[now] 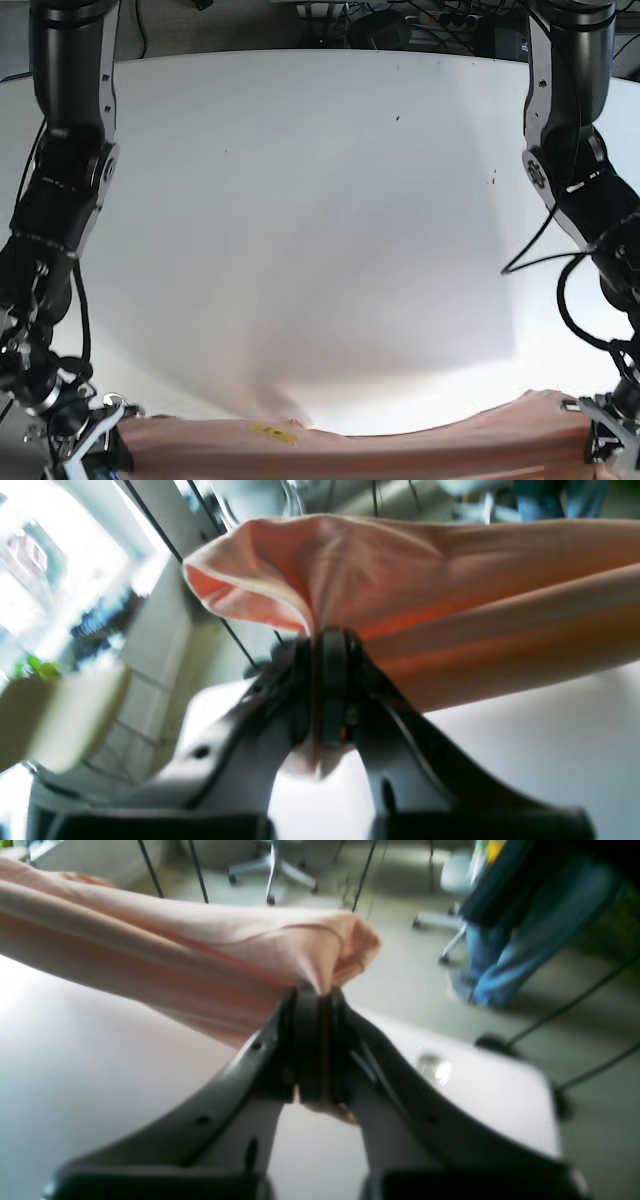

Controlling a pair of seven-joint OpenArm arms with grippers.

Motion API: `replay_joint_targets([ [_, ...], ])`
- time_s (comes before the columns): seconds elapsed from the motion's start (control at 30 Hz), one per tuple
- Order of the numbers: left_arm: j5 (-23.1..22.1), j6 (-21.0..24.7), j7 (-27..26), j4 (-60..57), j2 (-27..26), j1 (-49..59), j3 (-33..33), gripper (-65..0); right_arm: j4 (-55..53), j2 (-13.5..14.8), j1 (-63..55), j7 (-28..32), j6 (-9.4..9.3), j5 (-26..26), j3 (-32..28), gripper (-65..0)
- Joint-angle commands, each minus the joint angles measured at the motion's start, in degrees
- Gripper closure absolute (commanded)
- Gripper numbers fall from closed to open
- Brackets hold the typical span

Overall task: Fold the T-shirt properly
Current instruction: 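Lift the shirt with both grippers and fold the edge over toward the collar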

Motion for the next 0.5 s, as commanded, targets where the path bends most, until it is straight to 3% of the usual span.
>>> replay_joint_targets([
  [0.03,1.52,-0.58,-2.94,2.19,-1.17,5.96,-3.12,0.0,4.31,-0.47,-5.88,0.78,-0.87,-0.90,2.38,-2.1],
  [0.23,1.52,-4.71,-9.53,2.63,1.29,30.75,-10.76,0.0,10.55,-4.25,-31.73,3.59,-0.78,-0.99,6.95,-2.1],
  [0.4,1.52,-7.26,-11.20,2.46,4.36,43.15,-15.25,0.0,13.71,-4.60,-46.94,7.55,-0.78,-0.90,6.95,-2.1],
  [0.5,1.52,-8.89,-11.20,2.72,6.39,48.07,-19.20,0.0,18.37,-6.27,-54.50,7.46,-0.78,-0.90,8.36,-2.1],
])
